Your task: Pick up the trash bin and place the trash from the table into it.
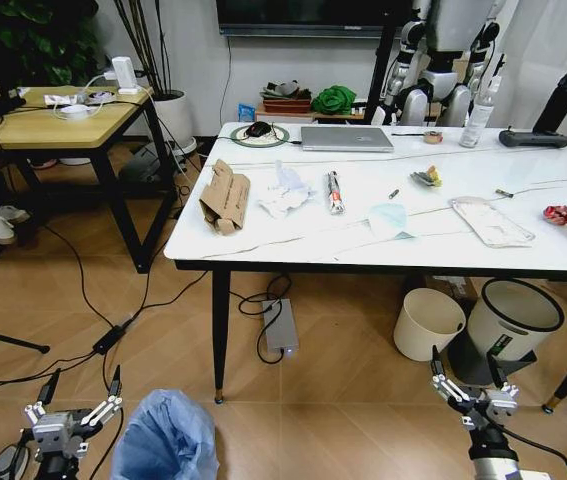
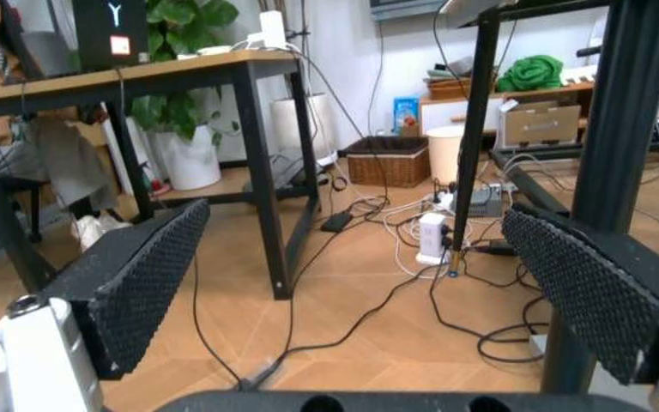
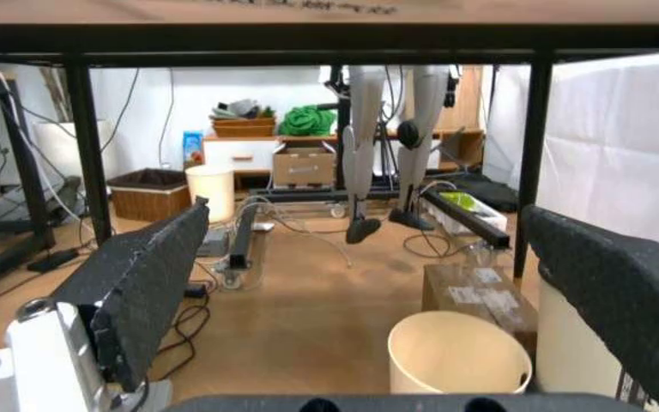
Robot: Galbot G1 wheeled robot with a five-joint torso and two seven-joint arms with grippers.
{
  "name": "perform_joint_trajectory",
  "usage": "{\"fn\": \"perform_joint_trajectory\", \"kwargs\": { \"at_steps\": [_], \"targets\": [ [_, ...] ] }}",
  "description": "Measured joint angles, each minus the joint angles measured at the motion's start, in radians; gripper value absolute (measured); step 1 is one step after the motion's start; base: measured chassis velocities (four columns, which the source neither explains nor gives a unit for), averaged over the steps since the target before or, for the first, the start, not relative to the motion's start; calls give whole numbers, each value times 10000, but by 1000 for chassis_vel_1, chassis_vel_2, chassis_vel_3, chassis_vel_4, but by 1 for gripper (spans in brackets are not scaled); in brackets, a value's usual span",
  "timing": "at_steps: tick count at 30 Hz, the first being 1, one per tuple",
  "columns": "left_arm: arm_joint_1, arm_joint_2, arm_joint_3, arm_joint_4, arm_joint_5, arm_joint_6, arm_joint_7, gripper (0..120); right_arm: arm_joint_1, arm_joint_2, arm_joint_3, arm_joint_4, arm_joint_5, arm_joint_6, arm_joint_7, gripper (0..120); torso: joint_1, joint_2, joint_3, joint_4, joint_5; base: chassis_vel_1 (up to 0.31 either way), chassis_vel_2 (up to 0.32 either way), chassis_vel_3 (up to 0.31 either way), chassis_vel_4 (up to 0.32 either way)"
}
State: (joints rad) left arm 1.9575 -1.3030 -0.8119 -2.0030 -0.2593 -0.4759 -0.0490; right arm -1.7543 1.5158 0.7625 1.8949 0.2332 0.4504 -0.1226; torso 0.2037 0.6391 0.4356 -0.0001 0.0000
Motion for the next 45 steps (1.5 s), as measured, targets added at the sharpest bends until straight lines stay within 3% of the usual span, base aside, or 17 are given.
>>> {"fn": "perform_joint_trajectory", "kwargs": {
  "at_steps": [3, 9, 32, 40, 45],
  "targets": [
    [-44, -270, 43, 54, 88, -6, 4, 100, 156, 369, 52, -48, -72, 38, 3, 100, -73, -193, -122, 0, 0, 0, 0, 0, 0],
    [-60, -426, 103, 97, 165, -24, 11, 100, 217, 379, 177, -136, -197, 142, -11, 100, -162, -425, -262, 1, 0, 0, 0, 0, 0],
    [-304, -247, 86, 749, 40, 114, 38, 100, 37, 349, 185, -77, -101, 322, 42, 100, -557, -1440, -884, 0, 0, 0, 0, 0, 0],
    [-406, 138, 192, 1184, -944, 1213, 120, 100, -29, 446, 142, -86, -125, 395, 53, 100, -675, -1760, -1087, 0, 0, 0, 0, 0, 0],
    [-639, 265, 186, 1976, -1055, 1661, 199, 100, -38, 509, 95, -121, -147, 427, 54, 100, -762, -1990, -1227, 1, -1, 0, 0, 0, 0]
  ]
}}
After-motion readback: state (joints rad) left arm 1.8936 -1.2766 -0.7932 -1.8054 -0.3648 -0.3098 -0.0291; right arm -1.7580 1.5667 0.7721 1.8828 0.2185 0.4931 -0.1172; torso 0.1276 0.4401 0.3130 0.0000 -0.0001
